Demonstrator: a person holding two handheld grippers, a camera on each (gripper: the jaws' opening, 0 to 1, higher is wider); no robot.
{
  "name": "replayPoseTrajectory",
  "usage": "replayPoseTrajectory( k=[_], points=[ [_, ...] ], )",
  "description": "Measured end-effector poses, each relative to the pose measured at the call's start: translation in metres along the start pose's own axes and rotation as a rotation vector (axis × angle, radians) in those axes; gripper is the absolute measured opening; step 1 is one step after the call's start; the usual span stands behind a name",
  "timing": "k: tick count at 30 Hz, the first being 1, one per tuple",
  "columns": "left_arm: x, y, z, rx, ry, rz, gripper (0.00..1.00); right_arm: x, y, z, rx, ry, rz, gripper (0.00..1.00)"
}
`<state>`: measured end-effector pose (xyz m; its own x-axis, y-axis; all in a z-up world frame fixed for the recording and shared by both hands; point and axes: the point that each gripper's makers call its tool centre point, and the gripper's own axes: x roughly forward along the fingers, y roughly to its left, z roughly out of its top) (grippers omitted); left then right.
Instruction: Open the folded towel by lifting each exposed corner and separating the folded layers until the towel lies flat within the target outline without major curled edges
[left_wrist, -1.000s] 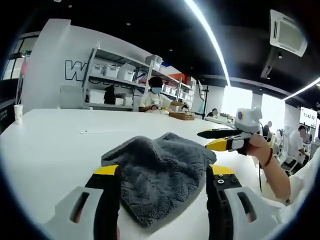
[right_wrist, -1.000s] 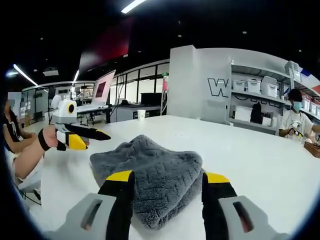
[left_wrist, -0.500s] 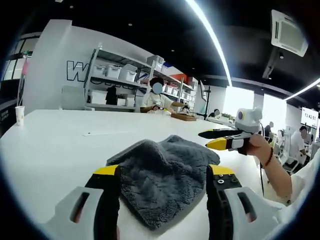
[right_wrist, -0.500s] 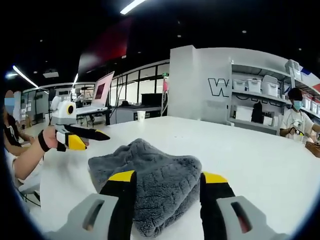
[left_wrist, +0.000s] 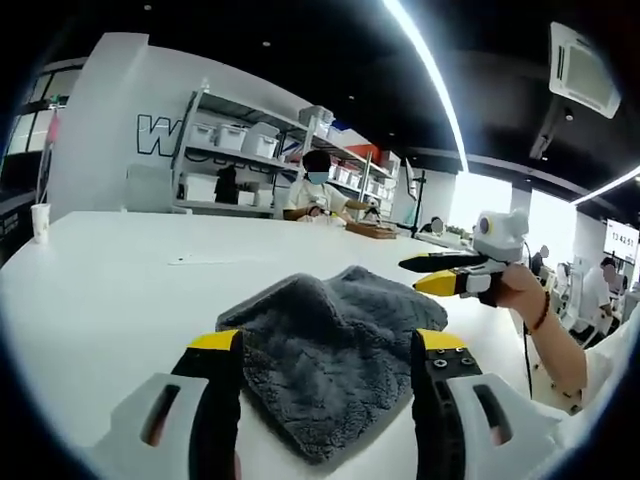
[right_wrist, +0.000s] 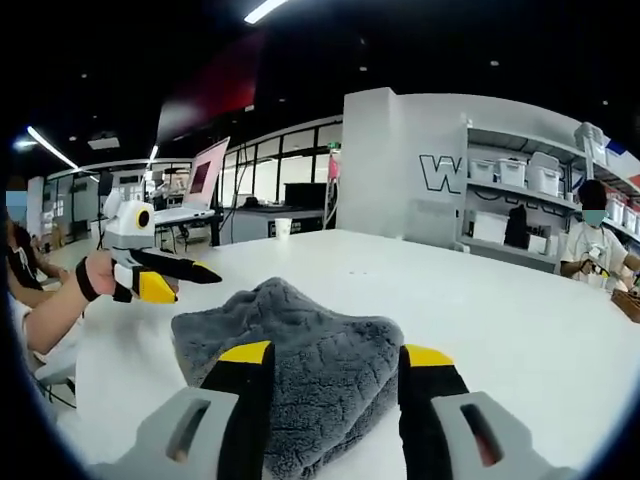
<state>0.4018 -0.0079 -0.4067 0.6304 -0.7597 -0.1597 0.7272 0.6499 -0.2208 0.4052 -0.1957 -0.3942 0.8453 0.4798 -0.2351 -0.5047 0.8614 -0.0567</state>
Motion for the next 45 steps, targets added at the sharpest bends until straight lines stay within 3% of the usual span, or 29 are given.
replayPoseTrajectory(
  k=[2,9,16,22,45],
  points=[
    [0.002,0.003,-0.003,0.027,0.026,0.014,0.67,0.000,-0.001,-0.002,0.003,0.008,-0.001,0.45],
    [0.006,0.006,-0.001,0.016,0.020,0.025,0.64,0.007,-0.007,-0.005,0.016,0.013,-0.004,0.42],
    [0.009,0.008,-0.010,0.009,0.043,0.039,0.63,0.011,-0.005,-0.006,0.016,0.026,-0.002,0.43],
    [0.011,0.016,-0.004,-0.007,0.014,0.063,0.62,0.013,-0.007,-0.003,0.020,0.018,-0.011,0.42],
    [0.022,0.031,-0.006,-0.044,0.008,0.119,0.59,0.022,-0.021,-0.006,0.069,0.017,-0.049,0.39]
  ],
)
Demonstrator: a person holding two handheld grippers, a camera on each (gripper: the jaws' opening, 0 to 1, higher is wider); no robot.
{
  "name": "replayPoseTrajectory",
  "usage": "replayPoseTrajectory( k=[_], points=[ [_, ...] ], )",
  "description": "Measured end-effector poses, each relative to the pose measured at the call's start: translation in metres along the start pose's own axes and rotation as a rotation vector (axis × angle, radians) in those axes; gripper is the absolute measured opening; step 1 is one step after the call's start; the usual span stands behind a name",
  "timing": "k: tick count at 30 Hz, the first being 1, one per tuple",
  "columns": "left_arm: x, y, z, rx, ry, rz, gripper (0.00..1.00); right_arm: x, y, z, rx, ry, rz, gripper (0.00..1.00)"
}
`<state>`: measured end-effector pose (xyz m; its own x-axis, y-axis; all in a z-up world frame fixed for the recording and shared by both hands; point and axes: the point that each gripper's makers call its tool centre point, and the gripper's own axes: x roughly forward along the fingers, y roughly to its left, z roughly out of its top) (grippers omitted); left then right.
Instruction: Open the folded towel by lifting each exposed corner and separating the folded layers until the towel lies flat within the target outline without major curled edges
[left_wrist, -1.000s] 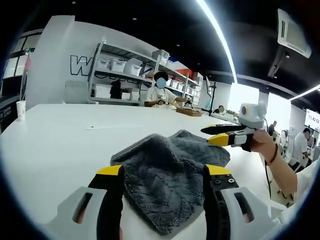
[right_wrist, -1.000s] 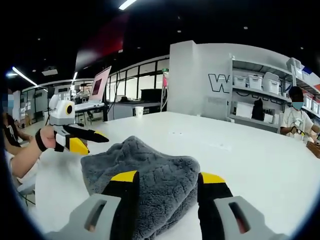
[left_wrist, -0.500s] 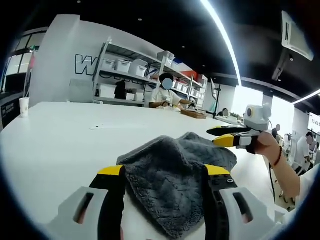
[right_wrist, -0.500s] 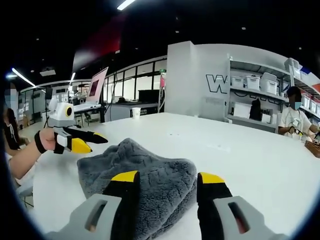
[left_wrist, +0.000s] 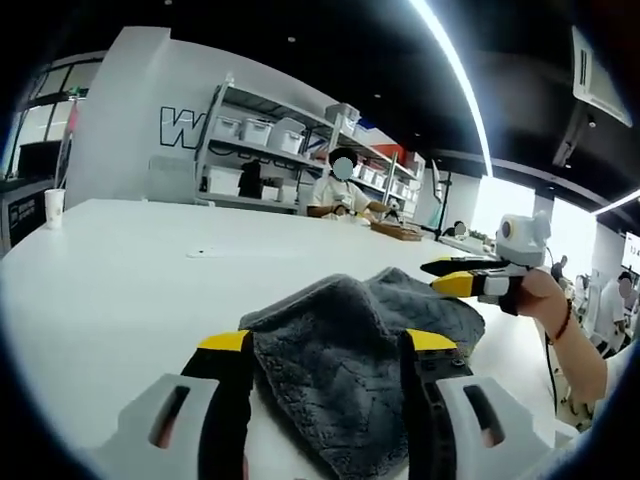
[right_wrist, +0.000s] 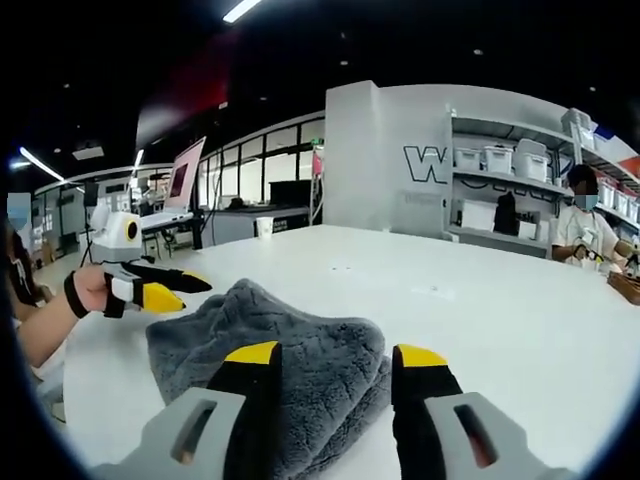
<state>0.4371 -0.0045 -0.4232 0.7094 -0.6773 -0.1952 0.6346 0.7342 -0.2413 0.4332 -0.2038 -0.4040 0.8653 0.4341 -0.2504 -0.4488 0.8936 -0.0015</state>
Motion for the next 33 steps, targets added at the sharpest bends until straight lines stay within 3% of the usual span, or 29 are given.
replayPoseTrajectory(
  k=[8,33],
  points=[
    [0.005,0.010,-0.009,-0.036,0.021,0.024,0.56,0.005,0.000,-0.001,-0.004,0.004,-0.014,0.39],
    [0.018,0.021,-0.013,-0.101,-0.009,0.082,0.50,0.019,-0.013,-0.006,0.029,0.023,-0.042,0.38]
  ],
)
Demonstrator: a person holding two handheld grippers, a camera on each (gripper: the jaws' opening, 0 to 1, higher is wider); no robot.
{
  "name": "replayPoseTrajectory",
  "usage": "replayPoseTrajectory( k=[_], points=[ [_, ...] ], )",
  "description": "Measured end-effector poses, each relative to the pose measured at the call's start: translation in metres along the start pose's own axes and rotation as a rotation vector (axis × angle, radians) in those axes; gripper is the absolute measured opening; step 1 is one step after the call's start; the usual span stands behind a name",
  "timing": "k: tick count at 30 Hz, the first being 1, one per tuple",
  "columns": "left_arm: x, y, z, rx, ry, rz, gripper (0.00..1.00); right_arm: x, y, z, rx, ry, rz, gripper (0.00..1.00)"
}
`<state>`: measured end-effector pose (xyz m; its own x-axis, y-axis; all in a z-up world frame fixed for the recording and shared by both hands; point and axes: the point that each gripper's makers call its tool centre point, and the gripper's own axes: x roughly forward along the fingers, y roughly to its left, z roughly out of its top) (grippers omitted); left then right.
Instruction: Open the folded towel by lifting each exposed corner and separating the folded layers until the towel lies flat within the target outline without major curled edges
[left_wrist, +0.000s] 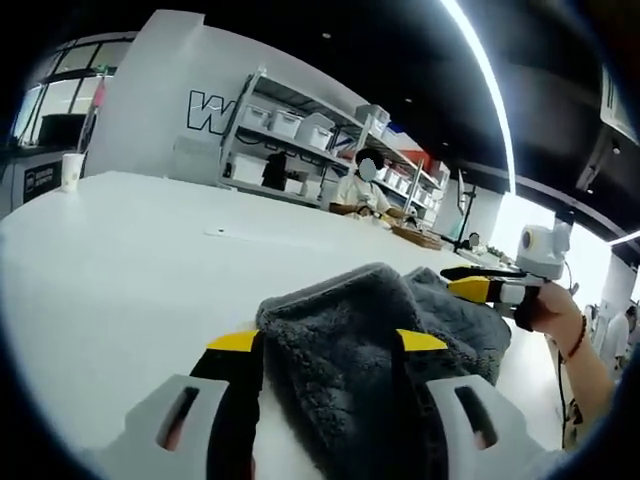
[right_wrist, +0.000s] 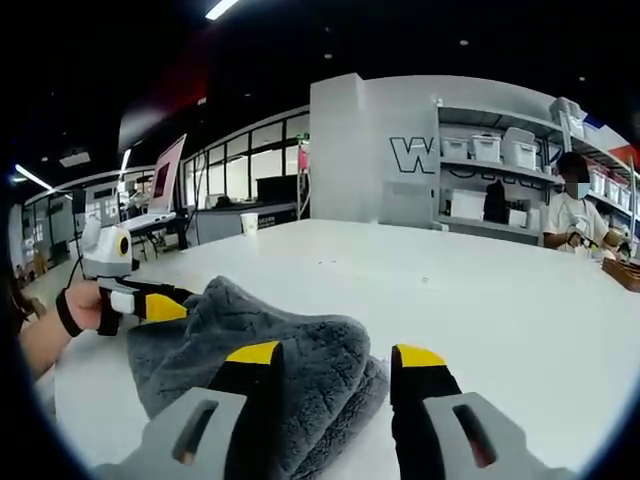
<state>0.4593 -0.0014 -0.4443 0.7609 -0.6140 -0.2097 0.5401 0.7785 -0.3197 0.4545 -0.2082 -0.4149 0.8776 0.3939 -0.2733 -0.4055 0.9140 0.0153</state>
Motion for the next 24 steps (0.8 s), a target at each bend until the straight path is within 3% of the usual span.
replayPoseTrajectory(
  k=[5,10,24],
  points=[
    [-0.001,-0.003,0.002,-0.023,-0.022,-0.002,0.48,0.007,0.002,0.000,0.014,0.002,0.010,0.38],
    [0.001,-0.006,-0.003,0.002,-0.006,0.000,0.48,0.009,0.002,-0.002,0.013,0.008,-0.002,0.37],
    [0.003,-0.003,-0.012,-0.035,-0.001,0.019,0.45,0.011,-0.002,-0.002,0.058,-0.013,-0.022,0.36]
  ],
)
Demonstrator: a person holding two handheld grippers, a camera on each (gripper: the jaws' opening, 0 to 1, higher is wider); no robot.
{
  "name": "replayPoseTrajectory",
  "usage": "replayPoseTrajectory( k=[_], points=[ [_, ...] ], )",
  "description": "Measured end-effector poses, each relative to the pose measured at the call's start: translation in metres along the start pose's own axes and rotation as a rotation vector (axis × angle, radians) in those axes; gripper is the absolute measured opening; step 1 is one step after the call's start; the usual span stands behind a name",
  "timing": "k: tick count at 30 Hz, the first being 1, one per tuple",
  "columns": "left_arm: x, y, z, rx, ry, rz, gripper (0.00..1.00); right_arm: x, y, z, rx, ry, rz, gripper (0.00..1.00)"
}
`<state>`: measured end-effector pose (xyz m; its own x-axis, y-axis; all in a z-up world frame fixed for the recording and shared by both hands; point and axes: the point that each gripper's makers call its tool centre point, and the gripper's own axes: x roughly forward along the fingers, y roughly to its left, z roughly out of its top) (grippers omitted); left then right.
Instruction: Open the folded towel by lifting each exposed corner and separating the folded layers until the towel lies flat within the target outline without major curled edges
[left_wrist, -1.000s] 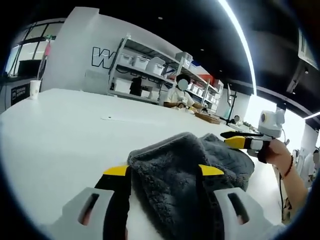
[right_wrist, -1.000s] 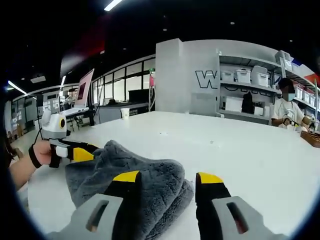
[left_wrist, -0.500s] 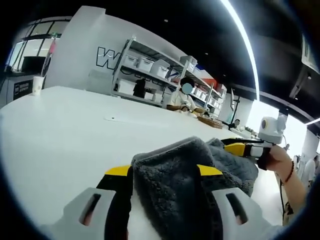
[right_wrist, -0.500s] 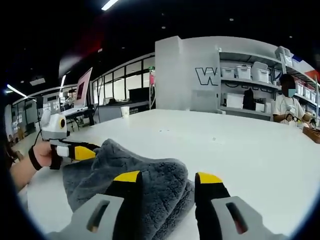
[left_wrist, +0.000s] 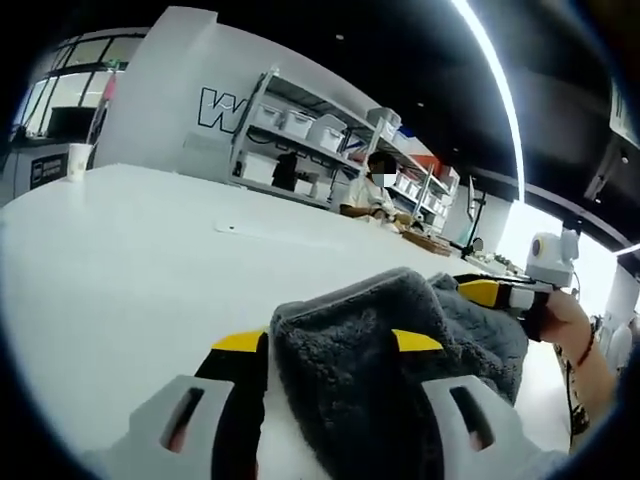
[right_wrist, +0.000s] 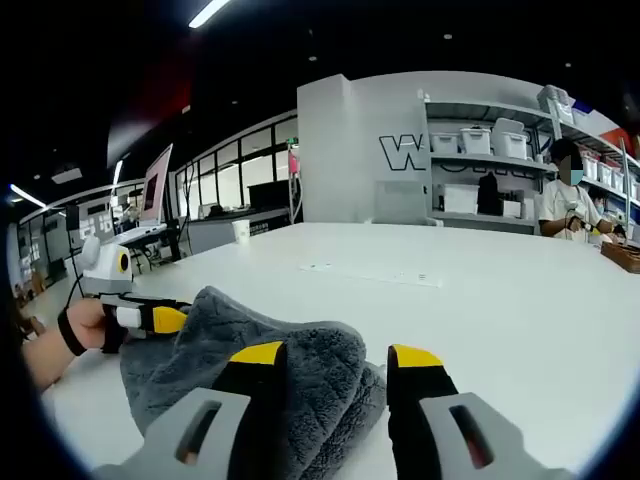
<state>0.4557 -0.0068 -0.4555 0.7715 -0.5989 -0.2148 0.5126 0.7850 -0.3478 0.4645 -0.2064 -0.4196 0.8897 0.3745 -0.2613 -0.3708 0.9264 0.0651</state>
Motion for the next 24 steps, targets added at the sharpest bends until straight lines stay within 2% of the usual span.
replayPoseTrajectory(
  k=[2,4,11,14,17,20,24],
  points=[
    [-0.001,-0.001,0.000,-0.024,-0.011,0.000,0.43,0.001,0.002,-0.003,-0.002,0.010,0.001,0.36],
    [-0.001,-0.004,0.000,-0.008,-0.013,-0.005,0.41,0.001,0.003,-0.003,0.005,0.003,-0.004,0.36],
    [-0.006,-0.009,-0.003,-0.017,-0.021,-0.007,0.37,0.007,-0.002,-0.004,0.085,0.009,-0.005,0.36],
    [-0.009,-0.013,-0.003,-0.016,-0.031,-0.009,0.33,0.006,-0.003,-0.001,0.113,-0.017,0.002,0.36],
    [-0.006,-0.008,0.001,-0.014,-0.042,-0.011,0.29,0.007,-0.002,0.001,0.157,-0.034,0.016,0.35],
    [-0.006,-0.005,0.003,-0.020,-0.055,-0.013,0.26,0.011,-0.003,-0.004,0.156,-0.008,0.005,0.36],
    [-0.008,-0.009,0.008,-0.006,-0.093,-0.029,0.19,0.012,-0.003,-0.005,0.167,-0.011,0.006,0.35]
  ],
)
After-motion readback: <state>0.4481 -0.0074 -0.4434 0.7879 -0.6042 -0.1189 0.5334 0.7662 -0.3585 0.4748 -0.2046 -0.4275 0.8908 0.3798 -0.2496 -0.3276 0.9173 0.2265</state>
